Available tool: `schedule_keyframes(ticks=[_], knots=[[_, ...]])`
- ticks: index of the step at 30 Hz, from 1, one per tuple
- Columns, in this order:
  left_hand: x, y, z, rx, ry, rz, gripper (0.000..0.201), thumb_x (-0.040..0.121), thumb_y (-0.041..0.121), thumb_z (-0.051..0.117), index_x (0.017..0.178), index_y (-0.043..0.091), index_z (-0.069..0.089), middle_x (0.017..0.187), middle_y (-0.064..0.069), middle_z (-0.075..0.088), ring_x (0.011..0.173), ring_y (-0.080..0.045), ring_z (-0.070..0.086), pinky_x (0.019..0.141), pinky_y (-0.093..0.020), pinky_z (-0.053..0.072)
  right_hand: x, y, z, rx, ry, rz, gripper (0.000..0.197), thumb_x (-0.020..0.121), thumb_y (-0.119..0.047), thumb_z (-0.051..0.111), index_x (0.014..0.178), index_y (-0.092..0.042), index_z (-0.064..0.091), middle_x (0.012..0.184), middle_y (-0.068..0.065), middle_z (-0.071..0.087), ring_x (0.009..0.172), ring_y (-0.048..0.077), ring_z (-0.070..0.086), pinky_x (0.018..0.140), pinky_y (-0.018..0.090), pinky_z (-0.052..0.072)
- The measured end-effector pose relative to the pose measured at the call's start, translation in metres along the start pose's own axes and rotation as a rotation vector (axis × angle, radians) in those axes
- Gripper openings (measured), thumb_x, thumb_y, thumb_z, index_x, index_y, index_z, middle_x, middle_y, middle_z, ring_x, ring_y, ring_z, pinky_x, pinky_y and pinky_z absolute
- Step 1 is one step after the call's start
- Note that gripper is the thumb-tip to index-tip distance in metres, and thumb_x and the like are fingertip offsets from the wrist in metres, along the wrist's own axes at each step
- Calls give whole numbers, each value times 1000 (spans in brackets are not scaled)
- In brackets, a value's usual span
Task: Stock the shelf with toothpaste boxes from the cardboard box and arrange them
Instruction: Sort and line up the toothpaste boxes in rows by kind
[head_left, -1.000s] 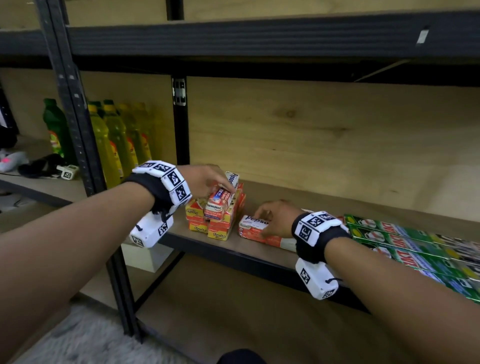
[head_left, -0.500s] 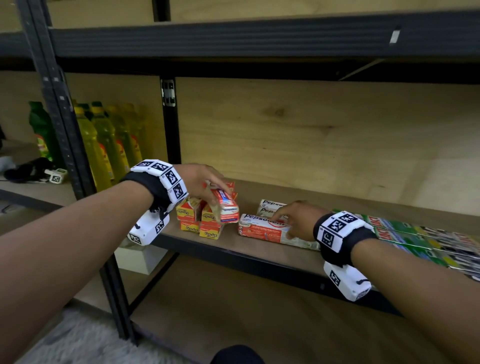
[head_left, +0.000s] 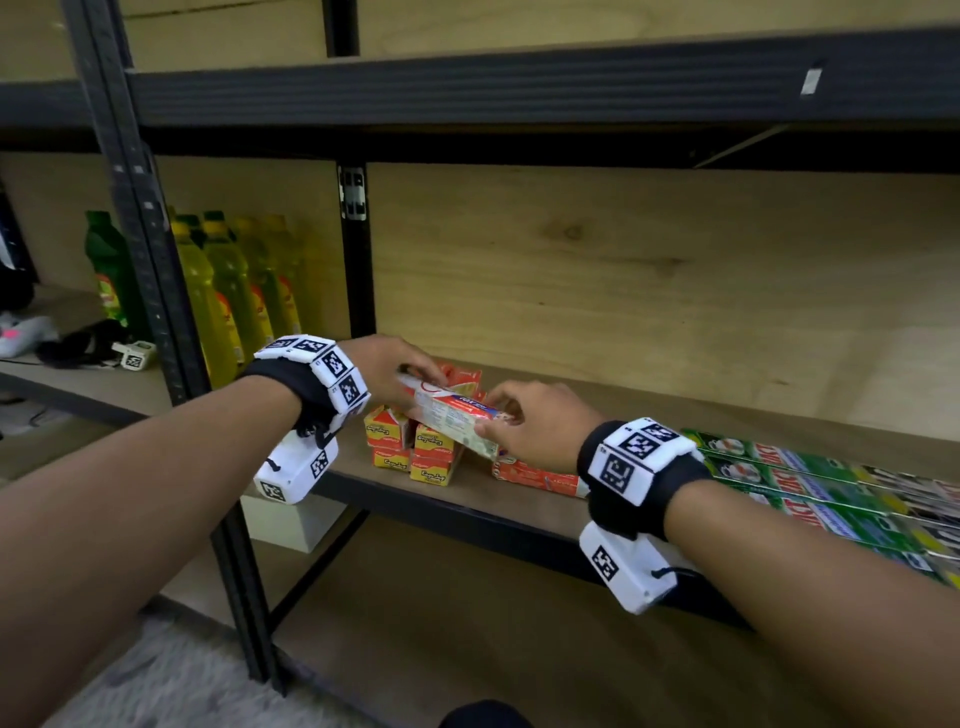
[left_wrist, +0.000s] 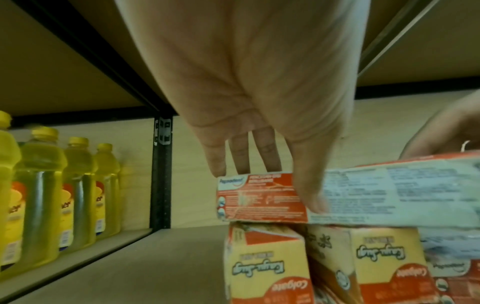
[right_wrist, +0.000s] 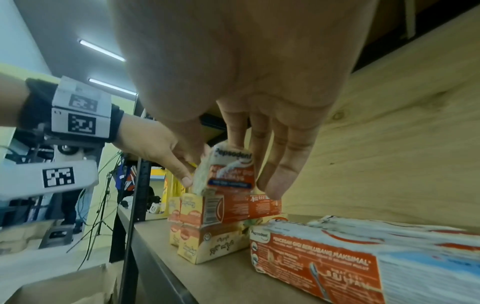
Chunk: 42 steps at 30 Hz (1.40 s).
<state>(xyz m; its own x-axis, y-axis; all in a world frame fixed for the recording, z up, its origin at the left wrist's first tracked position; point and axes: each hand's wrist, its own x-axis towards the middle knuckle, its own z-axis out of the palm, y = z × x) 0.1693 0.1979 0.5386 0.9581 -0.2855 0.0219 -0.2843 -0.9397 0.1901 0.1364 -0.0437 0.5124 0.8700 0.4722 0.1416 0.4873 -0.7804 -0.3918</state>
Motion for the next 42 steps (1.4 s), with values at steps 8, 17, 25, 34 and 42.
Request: schedule_keyframes(ticks=[8, 17, 25, 34, 42], knots=[[-2, 1, 18, 108, 127, 105, 47, 88, 22, 70, 131, 36, 59, 125, 6, 61, 113, -14, 54, 93, -37, 48, -8, 12, -6, 86, 48, 47, 32, 96, -31, 63, 127, -32, 60, 116, -4, 66, 86, 5, 65, 62, 16, 48], [-12, 67, 41, 326, 221, 262, 47, 93, 45, 59, 138, 51, 46, 132, 17, 53, 117, -11, 47, 81, -32, 46, -67, 58, -36, -60, -4, 122, 30, 92, -37, 67, 121, -40, 57, 113, -3, 67, 86, 7, 67, 79, 30, 55], [-12, 107, 95, 268, 257, 306, 47, 94, 41, 58, 140, 43, 47, 132, 10, 55, 116, -18, 50, 91, -42, 47, -110, 89, -42, -151, -51, 141, 32, 95, -29, 64, 124, -39, 56, 127, -2, 64, 93, 9, 62, 79, 24, 50], [-14, 110, 147, -275, 284, 112, 63, 83, 50, 70, 141, 45, 46, 160, 5, 16, 147, -17, 18, 119, -43, 26, -123, 121, -15, -238, 16, 131, 32, 95, -37, 62, 127, -37, 61, 138, 1, 48, 118, 16, 51, 103, 33, 45], [-15, 108, 142, -410, 215, -130, 67, 84, 65, 60, 145, 46, 39, 160, 3, 25, 147, -21, 23, 118, -41, 22, -125, 127, -12, -70, -7, 157, 31, 96, -29, 63, 127, -35, 60, 131, -5, 59, 104, 10, 53, 88, 24, 41]])
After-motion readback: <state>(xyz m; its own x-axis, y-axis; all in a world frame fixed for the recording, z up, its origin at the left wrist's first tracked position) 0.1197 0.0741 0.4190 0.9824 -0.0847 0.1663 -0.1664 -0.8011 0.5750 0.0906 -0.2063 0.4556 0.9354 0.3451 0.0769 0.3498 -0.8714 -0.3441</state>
